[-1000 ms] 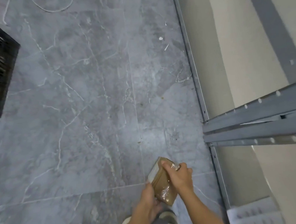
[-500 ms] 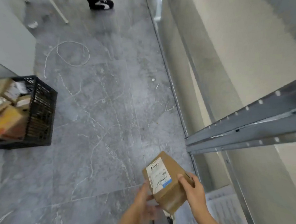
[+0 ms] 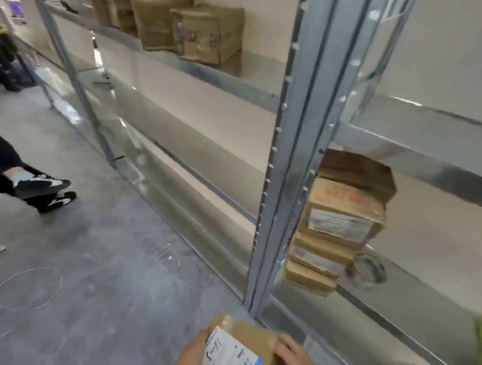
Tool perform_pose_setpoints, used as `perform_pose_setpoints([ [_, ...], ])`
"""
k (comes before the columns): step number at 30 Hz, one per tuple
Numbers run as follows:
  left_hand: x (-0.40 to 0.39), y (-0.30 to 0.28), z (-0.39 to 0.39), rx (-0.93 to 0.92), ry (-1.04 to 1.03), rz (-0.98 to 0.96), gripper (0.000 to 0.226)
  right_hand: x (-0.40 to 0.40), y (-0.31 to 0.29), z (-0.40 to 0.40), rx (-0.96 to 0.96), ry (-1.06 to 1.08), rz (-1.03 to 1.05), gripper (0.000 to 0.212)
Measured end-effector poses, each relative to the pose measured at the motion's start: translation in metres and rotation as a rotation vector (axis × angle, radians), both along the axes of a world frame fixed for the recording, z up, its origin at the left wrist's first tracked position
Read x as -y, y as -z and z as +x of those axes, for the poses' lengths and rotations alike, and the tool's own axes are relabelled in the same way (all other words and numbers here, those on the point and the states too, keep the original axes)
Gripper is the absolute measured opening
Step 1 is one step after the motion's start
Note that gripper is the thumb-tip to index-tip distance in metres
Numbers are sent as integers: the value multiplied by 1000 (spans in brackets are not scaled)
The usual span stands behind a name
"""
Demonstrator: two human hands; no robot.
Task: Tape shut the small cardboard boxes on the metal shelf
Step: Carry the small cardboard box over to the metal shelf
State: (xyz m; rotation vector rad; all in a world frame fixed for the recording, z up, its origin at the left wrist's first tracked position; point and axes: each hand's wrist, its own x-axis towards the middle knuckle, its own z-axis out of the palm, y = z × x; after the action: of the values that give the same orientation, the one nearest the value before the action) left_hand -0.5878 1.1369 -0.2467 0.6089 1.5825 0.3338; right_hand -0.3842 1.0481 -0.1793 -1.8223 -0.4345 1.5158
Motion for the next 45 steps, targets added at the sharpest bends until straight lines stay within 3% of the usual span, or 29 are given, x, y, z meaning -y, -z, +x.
perform_pose_setpoints([
  [1,1,-9,10,9,100,44,43,18,-13,9,50,-100,-1,34],
  [3,12,-21,20,-21,265,69,49,41,-33,12,95,-15,12,49],
  [6,37,-42,37,-24,402,39,49,78,-42,12,111,202,0,37],
  [9,68,-54,58,70,546,-28,35,122,-43,8,128,487,21,55],
  [13,106,-71,86,221,662,-68,36,168,-50,8,146,863,41,58],
  [17,138,-85,107,253,770,-51,32,208,-48,11,136,983,87,48],
  [24,198,-106,142,243,982,46,41,278,-37,24,56,965,133,30],
  [28,212,-123,169,200,973,168,46,291,-48,54,56,933,151,28],
  [34,176,-156,234,147,984,264,59,258,-74,120,50,907,255,31],
  [39,124,-164,293,212,1041,331,67,207,-81,186,23,877,314,36],
  [45,70,-159,348,246,1087,243,72,160,-83,242,-1,893,282,44],
])
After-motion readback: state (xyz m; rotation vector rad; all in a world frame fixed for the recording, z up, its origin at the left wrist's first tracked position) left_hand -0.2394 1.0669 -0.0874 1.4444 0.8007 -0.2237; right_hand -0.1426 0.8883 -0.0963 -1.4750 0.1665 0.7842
